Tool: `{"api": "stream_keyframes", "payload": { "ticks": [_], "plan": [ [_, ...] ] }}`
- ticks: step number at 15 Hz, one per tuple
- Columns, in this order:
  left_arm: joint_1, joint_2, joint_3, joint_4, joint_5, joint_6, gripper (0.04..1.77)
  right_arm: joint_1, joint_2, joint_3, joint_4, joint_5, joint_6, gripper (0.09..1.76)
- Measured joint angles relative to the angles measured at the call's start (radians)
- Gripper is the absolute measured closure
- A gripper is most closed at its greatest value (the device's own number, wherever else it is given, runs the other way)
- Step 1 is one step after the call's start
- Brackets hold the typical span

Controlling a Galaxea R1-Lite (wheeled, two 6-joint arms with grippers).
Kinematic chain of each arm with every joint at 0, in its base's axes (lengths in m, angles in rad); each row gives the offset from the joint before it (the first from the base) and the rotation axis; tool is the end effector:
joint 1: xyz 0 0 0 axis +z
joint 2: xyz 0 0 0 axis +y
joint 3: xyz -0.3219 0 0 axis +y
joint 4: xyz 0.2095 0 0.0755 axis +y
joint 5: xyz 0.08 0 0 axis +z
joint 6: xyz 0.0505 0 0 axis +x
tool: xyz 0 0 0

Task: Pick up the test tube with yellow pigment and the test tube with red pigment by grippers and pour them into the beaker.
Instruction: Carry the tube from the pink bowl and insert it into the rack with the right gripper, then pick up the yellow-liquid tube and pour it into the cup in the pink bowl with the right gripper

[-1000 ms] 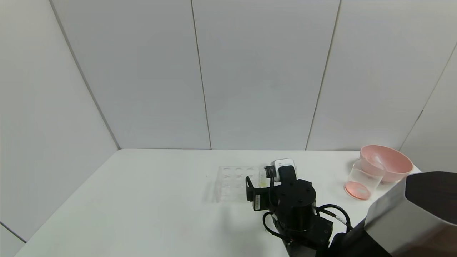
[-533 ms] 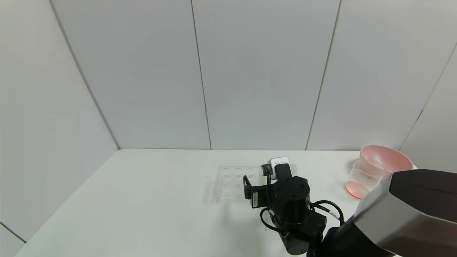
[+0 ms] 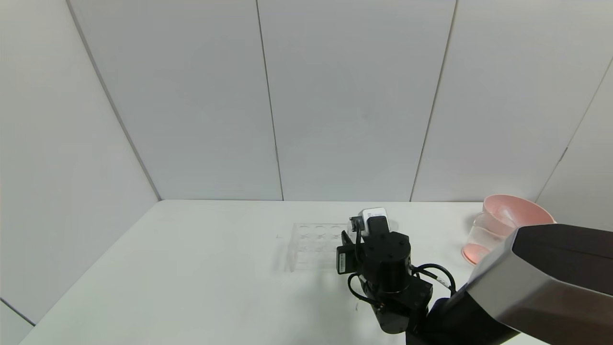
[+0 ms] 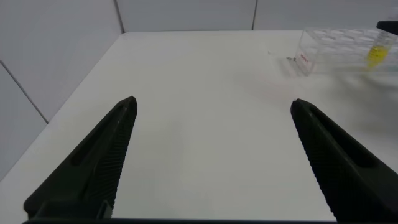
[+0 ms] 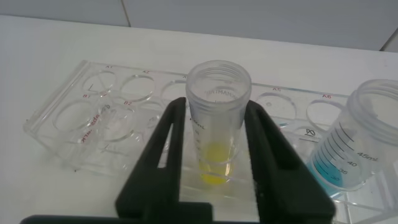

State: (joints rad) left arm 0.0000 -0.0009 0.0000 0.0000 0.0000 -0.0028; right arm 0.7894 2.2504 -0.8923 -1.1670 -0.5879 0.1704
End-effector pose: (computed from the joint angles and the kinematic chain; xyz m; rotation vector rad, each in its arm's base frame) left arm 0.0180 0.0000 0.0755 -0.0028 -0.0009 0.0000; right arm 0.3299 0.2927 0.0384 0.0479 0.1643 0.1875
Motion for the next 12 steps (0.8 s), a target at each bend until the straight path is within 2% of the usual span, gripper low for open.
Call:
{"api": "stream_keyframes", "payload": {
  "ticks": [1,12],
  "plan": [
    [0.0,0.0,0.0,0.0,0.0,0.0,0.05,0.0,0.003,-0.003,0.001,-0.001,-0.001,1.36],
    [0.0,0.0,0.0,0.0,0.0,0.0,0.05,-0.001,-0.015,-0.013,-0.002,0.002,-0.007,1.36]
  ]
}}
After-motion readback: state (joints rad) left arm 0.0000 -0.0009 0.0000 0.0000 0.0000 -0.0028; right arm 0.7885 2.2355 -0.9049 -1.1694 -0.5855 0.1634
